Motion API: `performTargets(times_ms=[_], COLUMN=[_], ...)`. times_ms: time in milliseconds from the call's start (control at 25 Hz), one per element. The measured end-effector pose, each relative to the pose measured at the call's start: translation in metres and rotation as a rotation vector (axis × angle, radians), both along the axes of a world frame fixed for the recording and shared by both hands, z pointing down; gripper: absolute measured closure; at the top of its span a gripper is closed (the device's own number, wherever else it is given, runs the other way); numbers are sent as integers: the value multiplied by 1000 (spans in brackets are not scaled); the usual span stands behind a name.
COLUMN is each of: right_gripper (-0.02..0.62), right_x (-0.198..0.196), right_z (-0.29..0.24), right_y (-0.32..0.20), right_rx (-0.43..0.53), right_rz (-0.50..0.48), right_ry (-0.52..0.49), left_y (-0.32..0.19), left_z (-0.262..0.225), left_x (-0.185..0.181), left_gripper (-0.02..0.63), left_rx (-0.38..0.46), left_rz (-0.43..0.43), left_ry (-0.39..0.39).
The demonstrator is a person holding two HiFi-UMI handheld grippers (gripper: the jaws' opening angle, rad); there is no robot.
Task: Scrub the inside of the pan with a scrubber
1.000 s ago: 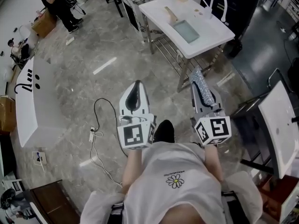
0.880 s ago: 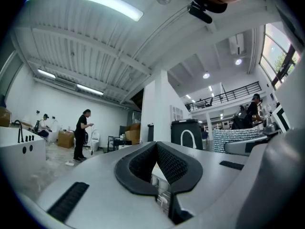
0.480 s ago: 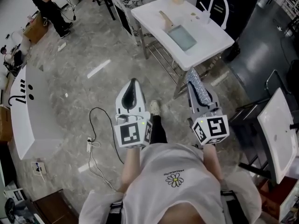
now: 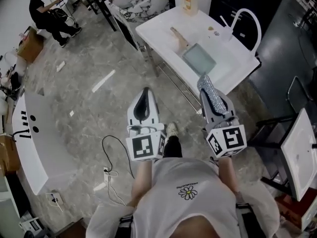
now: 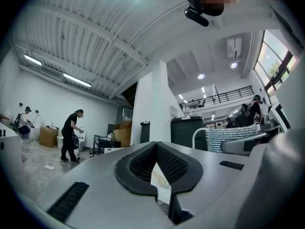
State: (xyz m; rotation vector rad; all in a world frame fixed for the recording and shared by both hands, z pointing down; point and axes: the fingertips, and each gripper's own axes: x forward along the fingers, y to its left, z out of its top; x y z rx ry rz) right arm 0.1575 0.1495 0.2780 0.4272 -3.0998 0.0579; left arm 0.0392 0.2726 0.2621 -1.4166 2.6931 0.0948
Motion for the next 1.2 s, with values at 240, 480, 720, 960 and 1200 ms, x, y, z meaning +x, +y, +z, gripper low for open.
performTargets(times_ms=[240,480,720,960,1200], right_gripper=[538,538,538,538,538], right_x=[-97,-145,-181,-200,-184], right_z=[-18,-20,-8,-4,1], right_y=[-45,-77,-108,-141,-193], right_rx=[28,20,13,13,-44], right_rz=[23,56,49,38,108], right_ry=[16,46,80,64,25], left_y=[-54,-84,-108,-152,-226], left_z=[-16,-16,4,0,-13], left_x=[-98,-160,-188,-193,-184], left_gripper=[589,589,589,588,589], left_rx=[25,53,53,43,10], left_rz=[73,88,76,124,226], left_ry=[2,28,98,50,-1])
